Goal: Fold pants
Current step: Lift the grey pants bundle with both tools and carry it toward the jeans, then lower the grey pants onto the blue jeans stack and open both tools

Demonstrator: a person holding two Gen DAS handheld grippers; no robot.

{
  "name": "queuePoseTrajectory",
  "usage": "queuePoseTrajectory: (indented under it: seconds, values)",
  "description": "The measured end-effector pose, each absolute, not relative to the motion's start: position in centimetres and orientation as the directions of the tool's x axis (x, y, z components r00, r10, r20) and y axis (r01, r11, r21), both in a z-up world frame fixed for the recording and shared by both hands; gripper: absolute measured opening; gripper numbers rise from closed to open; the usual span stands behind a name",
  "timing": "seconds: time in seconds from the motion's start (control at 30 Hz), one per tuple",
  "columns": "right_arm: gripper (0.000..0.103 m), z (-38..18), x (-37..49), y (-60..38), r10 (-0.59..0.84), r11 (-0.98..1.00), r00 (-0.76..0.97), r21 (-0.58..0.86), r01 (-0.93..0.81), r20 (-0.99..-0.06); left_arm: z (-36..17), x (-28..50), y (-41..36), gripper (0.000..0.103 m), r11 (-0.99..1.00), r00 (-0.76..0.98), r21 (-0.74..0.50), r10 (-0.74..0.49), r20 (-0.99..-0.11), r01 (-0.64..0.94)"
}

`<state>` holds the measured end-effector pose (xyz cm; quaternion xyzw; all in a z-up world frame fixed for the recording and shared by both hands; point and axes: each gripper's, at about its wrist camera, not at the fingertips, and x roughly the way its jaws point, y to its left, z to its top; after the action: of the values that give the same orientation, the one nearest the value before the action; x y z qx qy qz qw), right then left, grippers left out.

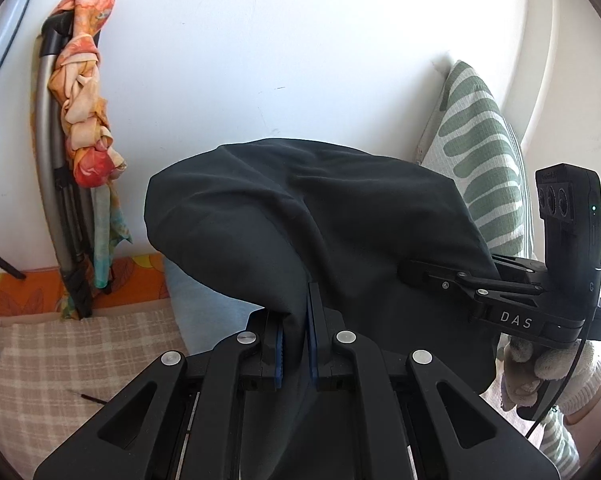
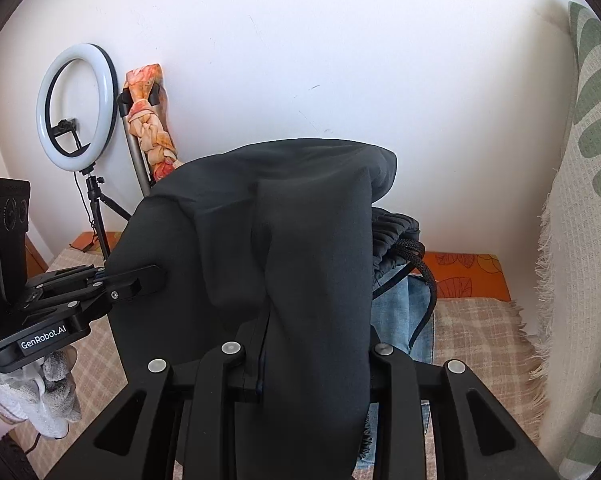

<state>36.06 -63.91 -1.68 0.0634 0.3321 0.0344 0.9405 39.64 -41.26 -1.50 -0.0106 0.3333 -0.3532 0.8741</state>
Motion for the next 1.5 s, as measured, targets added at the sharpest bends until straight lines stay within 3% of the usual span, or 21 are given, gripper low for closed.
queuePoseTrajectory:
  seconds: [0.4,0.47,0.53,0.63,0.7,0.73,1.03,1.5]
  values:
    - [0.030,-6.3,41.2,-65.3,0.124,0.991,0.709,0.125,-0.051,-0.695,-5.3,42.7,-42.9,0.007,0.774,0.515,-0.242,-0.585,-0.627,0.585]
    - [0.036,-6.8,41.4,-65.2,0.104,0.994,0.700,0.097,-0.049,-0.707,-5.6,42.9,-43.2,0.008,0.775,0.511,-0.236,-0.580,-0.635,0.587]
    - [0.049,-7.0,41.5,-65.1,0.076,0.997,0.694,0.078,-0.029,-0.716,-5.9,43.0,-43.3,0.009,0.784,0.514,-0.220,-0.562,-0.647,0.580]
    - [0.057,-7.1,41.5,-65.8,0.036,0.997,0.690,0.073,0.025,-0.723,-5.9,43.5,-43.3,0.022,0.804,0.511,-0.235,-0.542,-0.667,0.546]
    - [0.062,-6.8,41.3,-66.0,0.031,0.995,0.691,0.087,0.046,-0.722,-5.8,43.6,-42.7,0.056,0.815,0.514,-0.248,-0.534,-0.671,0.524]
    - [0.067,-6.6,41.0,-66.1,0.021,0.995,0.696,0.083,0.055,-0.717,-5.7,43.6,-42.3,0.061,0.822,0.523,-0.247,-0.528,-0.669,0.514]
    - [0.080,-4.9,38.9,-66.7,-0.058,0.989,0.709,0.057,0.136,-0.703,-4.5,41.9,-40.8,0.061,0.820,0.527,-0.243,-0.530,-0.665,0.518]
    - [0.085,-1.9,33.0,-64.4,-0.107,0.982,0.746,0.048,0.183,-0.657,-1.0,36.0,-38.2,0.063,0.802,0.548,-0.210,-0.548,-0.632,0.559]
